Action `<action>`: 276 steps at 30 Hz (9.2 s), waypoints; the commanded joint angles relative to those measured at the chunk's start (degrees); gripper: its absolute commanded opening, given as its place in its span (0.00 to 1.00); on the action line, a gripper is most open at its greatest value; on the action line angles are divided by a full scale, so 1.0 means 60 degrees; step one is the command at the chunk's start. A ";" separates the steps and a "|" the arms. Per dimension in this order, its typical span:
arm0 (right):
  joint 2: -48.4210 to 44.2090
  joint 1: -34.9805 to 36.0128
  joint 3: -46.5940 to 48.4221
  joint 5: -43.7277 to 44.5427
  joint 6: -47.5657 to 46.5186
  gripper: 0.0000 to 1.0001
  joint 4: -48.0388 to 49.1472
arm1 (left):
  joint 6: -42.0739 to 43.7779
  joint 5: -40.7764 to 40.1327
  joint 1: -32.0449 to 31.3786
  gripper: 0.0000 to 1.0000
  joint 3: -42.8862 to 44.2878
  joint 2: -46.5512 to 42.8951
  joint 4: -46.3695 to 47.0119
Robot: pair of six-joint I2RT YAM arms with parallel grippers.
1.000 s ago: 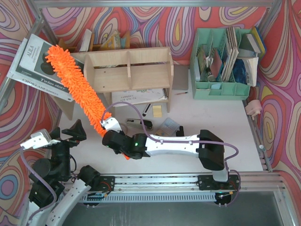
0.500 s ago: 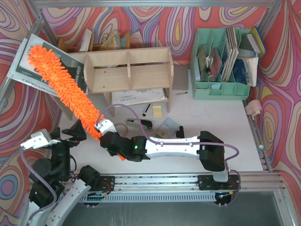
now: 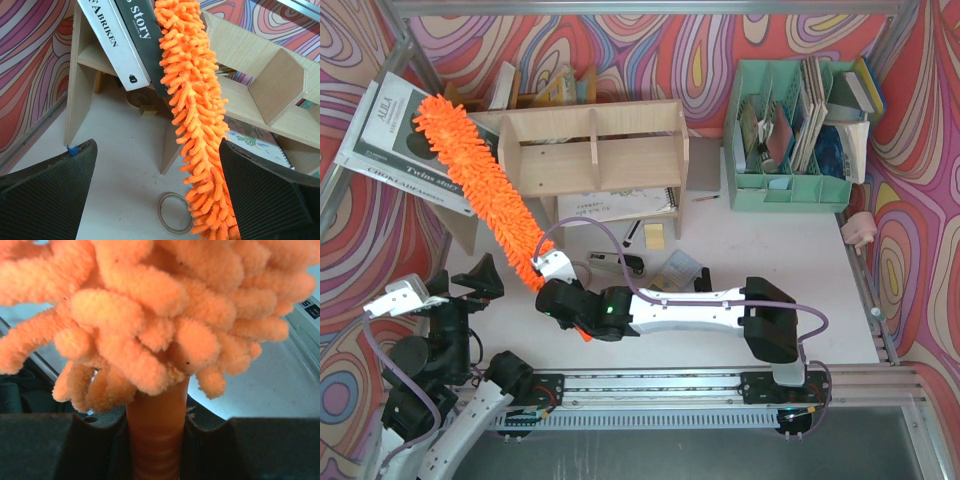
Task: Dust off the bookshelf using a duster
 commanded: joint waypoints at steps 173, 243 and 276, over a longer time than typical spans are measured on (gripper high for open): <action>-0.0603 -0.2198 0.4561 -0.0493 -0.1531 0.00 -0.5982 | -0.0240 -0.0179 0.0044 0.98 -0.0125 -0.0086 0.0007; -0.1967 -0.2147 0.3305 0.1811 -0.1243 0.00 -0.6635 | -0.0254 -0.0183 0.0044 0.98 -0.0130 0.0003 0.0013; -0.3268 -0.3411 0.1889 0.1320 -0.1708 0.00 -0.7765 | -0.1258 -0.0428 0.0044 0.98 -0.0041 -0.0010 -0.0941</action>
